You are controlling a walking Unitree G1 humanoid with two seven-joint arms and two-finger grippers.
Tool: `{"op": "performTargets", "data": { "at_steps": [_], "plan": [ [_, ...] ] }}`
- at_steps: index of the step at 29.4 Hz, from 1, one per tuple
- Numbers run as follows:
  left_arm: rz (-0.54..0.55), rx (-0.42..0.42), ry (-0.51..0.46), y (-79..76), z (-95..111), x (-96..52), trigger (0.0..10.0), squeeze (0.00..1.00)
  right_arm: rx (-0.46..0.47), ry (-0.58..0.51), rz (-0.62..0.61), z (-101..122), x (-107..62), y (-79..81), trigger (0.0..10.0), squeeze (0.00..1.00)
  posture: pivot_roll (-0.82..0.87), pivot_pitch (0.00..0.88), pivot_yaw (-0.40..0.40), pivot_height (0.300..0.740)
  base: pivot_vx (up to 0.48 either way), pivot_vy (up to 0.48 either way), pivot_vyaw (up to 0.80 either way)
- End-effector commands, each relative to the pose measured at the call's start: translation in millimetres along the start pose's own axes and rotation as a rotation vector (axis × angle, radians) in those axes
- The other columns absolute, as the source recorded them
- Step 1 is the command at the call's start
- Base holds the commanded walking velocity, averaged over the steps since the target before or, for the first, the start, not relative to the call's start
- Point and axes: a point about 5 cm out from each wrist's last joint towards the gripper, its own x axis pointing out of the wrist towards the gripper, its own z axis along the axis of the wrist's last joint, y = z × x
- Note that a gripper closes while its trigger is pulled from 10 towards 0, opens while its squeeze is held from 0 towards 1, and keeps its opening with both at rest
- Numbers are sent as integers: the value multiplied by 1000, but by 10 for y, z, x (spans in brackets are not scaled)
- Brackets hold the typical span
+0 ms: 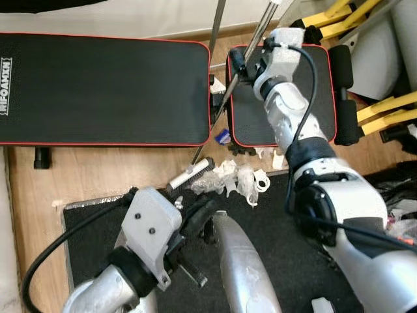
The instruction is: Sweep floor
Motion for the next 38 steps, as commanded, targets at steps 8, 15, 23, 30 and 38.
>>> {"op": "performTargets", "data": {
  "at_steps": [8, 15, 23, 30, 38],
  "plan": [
    [-35, -50, -21, -125, -3, -89, 10000, 0, 2, 44, -47, -146, -31, -41, 10000, 0, 34, 766, -194, 740, 0, 0, 0],
    [-30, -41, 7, -71, -11, -86, 10000, 0, -1, 20, -69, -80, -21, -105, 10000, 0, 27, 723, -188, 740, 0, 0, 0],
    [66, 19, 91, 111, -38, 3, 10000, 0, 25, -103, -41, 184, 2, -197, 10000, 0, -1, 561, -193, 740, 0, 0, 0],
    [243, 26, 155, 433, -237, 149, 10000, 0, 126, -198, 55, 198, -141, -304, 10000, 0, -25, 395, -218, 740, 0, 0, 0],
    [400, 83, 147, 810, -357, 286, 10000, 0, 125, -178, 99, -42, -591, -324, 10000, 0, -42, 301, -224, 740, 0, 0, 0]
  ]
}}
